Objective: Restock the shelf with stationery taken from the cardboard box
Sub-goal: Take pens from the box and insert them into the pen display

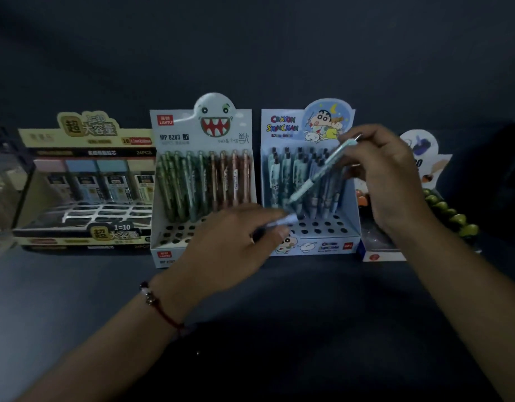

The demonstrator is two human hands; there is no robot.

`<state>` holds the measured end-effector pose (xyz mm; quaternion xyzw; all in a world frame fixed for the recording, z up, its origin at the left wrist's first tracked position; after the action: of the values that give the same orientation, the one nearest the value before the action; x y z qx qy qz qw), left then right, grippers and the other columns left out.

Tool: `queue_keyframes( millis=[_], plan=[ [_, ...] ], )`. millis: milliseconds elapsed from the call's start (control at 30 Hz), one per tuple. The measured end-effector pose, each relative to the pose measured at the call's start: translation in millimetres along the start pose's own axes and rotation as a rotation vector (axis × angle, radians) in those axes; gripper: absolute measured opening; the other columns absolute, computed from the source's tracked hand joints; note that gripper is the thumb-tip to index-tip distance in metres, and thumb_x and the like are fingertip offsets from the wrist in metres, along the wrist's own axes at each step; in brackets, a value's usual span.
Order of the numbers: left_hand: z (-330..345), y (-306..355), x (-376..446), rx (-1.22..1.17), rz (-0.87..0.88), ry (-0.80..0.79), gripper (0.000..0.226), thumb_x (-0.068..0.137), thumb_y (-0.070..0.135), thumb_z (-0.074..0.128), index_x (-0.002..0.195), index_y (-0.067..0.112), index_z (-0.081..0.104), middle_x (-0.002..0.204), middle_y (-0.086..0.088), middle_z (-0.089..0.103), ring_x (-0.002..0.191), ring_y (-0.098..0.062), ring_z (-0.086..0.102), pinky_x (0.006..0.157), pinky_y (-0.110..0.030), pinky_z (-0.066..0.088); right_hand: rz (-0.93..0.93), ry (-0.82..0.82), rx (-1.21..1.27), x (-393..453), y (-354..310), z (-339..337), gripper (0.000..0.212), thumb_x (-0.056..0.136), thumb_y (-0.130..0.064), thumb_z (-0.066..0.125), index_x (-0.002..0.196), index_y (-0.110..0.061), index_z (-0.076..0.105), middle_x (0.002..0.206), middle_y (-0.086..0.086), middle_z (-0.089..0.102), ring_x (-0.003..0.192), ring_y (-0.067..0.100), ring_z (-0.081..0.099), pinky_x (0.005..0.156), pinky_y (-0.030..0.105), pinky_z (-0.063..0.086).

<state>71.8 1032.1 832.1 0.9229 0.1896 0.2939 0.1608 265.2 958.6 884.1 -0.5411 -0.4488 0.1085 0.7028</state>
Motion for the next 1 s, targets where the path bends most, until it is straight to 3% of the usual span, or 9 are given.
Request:
queue_keyframes(
  millis=[133,300,400,533,633,733,800,933,1000],
  plan=[
    [15.2,21.5,-7.8,0.069,0.121,-0.148,0.031,0.100,0.040,0.047,0.125,0.032,0.064,0.095,0.021,0.062,0.077,0.003,0.055,0.065,-0.007,0.036,-0.173,-0.157,-0.369,11.0,-13.7,16.6,0.008,0.089,-0.011,0.064,0.092,-0.017,0.069,0.088,0.013,0.066,0.076,0.027,0.060,0.069,0.035,0.050],
    [18.3,25.0,-9.0,0.057,0.125,-0.196,0.034,0.101,0.039,0.046,0.132,0.033,0.060,0.114,0.013,0.064,0.074,0.005,0.047,0.066,0.000,0.030,-0.207,-0.348,-0.678,22.2,-1.9,34.8,0.009,0.091,-0.019,0.065,0.096,-0.025,0.069,0.085,-0.012,0.064,0.078,0.001,0.060,0.064,0.007,0.044],
    [18.8,24.3,-8.7,0.043,0.116,-0.202,0.035,0.101,0.039,0.045,0.133,0.033,0.058,0.116,0.013,0.063,0.077,0.003,0.047,0.068,-0.001,0.030,-0.182,-0.396,-0.733,30.5,-4.0,37.7,0.010,0.089,-0.019,0.066,0.096,-0.025,0.069,0.087,-0.013,0.066,0.081,-0.001,0.061,0.063,0.004,0.043],
    [19.2,24.4,-8.7,0.037,0.104,-0.208,0.034,0.102,0.038,0.045,0.132,0.033,0.059,0.115,0.011,0.064,0.083,-0.001,0.053,0.075,-0.014,0.044,-0.161,-0.467,-0.799,37.8,-12.3,46.8,0.008,0.089,-0.023,0.068,0.096,-0.023,0.072,0.088,-0.010,0.068,0.078,0.001,0.063,0.066,0.008,0.046],
    [18.3,24.6,-9.0,0.029,0.094,-0.203,0.035,0.101,0.040,0.044,0.133,0.034,0.058,0.119,0.013,0.063,0.081,0.002,0.051,0.073,-0.006,0.036,-0.180,-0.510,-0.861,40.7,-17.2,54.0,0.011,0.089,-0.024,0.068,0.099,-0.022,0.073,0.089,-0.010,0.068,0.081,-0.001,0.063,0.069,0.010,0.048],
    [16.8,22.4,-7.1,0.013,0.080,-0.190,0.034,0.101,0.041,0.044,0.131,0.034,0.059,0.116,0.013,0.064,0.083,0.001,0.053,0.073,-0.007,0.037,-0.181,-0.596,-0.949,43.6,-14.9,59.8,0.013,0.090,-0.027,0.068,0.102,-0.020,0.071,0.089,-0.014,0.065,0.083,-0.001,0.061,0.074,0.018,0.050],
    [17.2,20.9,-7.2,0.014,0.078,-0.191,0.034,0.101,0.041,0.044,0.131,0.034,0.059,0.115,0.013,0.064,0.086,-0.001,0.056,0.073,-0.009,0.039,-0.215,-0.649,-1.006,43.9,-9.3,63.5,0.017,0.092,-0.027,0.066,0.105,-0.018,0.072,0.092,-0.014,0.061,0.082,0.000,0.056,0.073,0.014,0.045],
    [19.0,19.6,-10.4,0.008,0.078,-0.196,0.034,0.101,0.042,0.044,0.132,0.035,0.058,0.114,0.012,0.064,0.087,-0.002,0.055,0.077,-0.015,0.044,-0.385,-0.639,-1.164,46.1,-0.1,68.7,0.026,0.096,-0.028,0.061,0.112,-0.012,0.073,0.103,0.003,0.056,0.104,0.024,0.048,0.089,0.035,0.039],
    [21.2,19.5,-12.1,0.001,0.079,-0.199,0.035,0.101,0.041,0.044,0.133,0.035,0.058,0.116,0.013,0.063,0.083,0.000,0.050,0.076,-0.010,0.040,-0.423,-0.623,-1.168,44.0,3.4,68.9,0.026,0.096,-0.026,0.060,0.113,-0.011,0.073,0.099,0.002,0.051,0.105,0.028,0.048,0.090,0.039,0.039]
  ],
)
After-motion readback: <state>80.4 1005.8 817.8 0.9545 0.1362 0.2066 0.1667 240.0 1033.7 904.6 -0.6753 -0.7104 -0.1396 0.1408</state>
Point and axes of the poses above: each hand's wrist, its own x-axis towards the middle knuckle, its own z-axis out of the palm, y = z × x, the point moved 6 cm from there along x, towards the middle knuckle
